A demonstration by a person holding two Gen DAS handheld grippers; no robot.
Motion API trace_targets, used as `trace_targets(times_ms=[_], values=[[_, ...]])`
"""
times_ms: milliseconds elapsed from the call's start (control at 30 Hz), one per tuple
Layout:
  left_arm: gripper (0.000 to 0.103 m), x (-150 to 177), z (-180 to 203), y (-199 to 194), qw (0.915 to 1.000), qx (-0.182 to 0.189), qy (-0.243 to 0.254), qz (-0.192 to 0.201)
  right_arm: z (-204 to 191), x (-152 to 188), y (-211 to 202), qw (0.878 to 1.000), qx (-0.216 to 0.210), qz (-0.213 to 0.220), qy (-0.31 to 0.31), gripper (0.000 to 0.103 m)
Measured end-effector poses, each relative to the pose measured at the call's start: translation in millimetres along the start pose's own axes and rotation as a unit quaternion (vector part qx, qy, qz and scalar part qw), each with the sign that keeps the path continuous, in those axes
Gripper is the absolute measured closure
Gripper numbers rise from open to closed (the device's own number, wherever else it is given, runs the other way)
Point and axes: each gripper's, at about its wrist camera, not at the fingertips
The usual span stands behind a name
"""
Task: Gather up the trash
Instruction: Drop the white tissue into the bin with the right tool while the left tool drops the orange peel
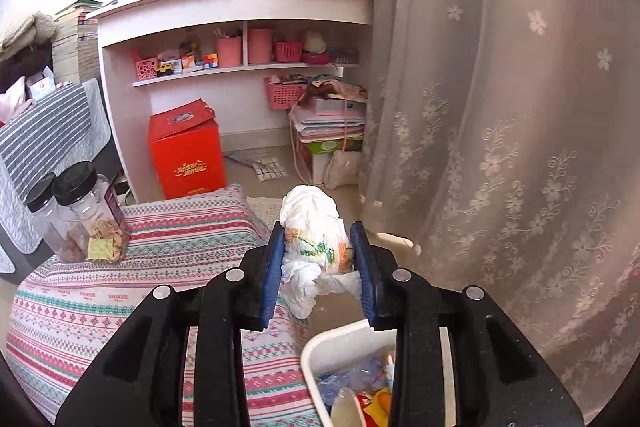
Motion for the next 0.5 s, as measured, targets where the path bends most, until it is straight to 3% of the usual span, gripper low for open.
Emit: trace_targets(times_ms=[200,233,267,333,433,500], values=[[0.087,5.9,20.5,3.0,0.9999,0.009,0.013,-0.006,48.7,5.1,-6.6,1.0,0.028,-0.011,0.008,0.07],[0.087,6.5,24.7,3.2,0.9998,0.009,0.017,-0.007,56.5,7.1,-7.8,0.999,0.03,-0.011,0.014,0.061],[0.087,7.3,29.4,3.3,0.9997,0.009,0.021,-0.007,64.7,8.2,-10.7,0.999,0.033,-0.006,0.024,0.041],[0.087,10.1,39.5,2.9,0.9994,0.011,0.031,-0.008,80.8,9.2,-19.0,0.998,0.043,0.015,0.048,0.018],[0.087,11.5,58.6,0.4,0.9984,0.015,0.054,-0.006,98.2,7.9,-28.7,0.997,0.046,0.026,0.064,0.008],[0.087,12.4,72.1,-2.1,0.9973,0.027,0.068,-0.006,109.6,10.2,-34.7,0.996,0.047,0.031,0.07,0.007]])
Point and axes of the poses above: each gripper's, at about its wrist camera, not at the fingertips, and y roughly the way its jaws point, z to its right, x to its underside, and after that the axes turned 13 degrees about y, right-handed
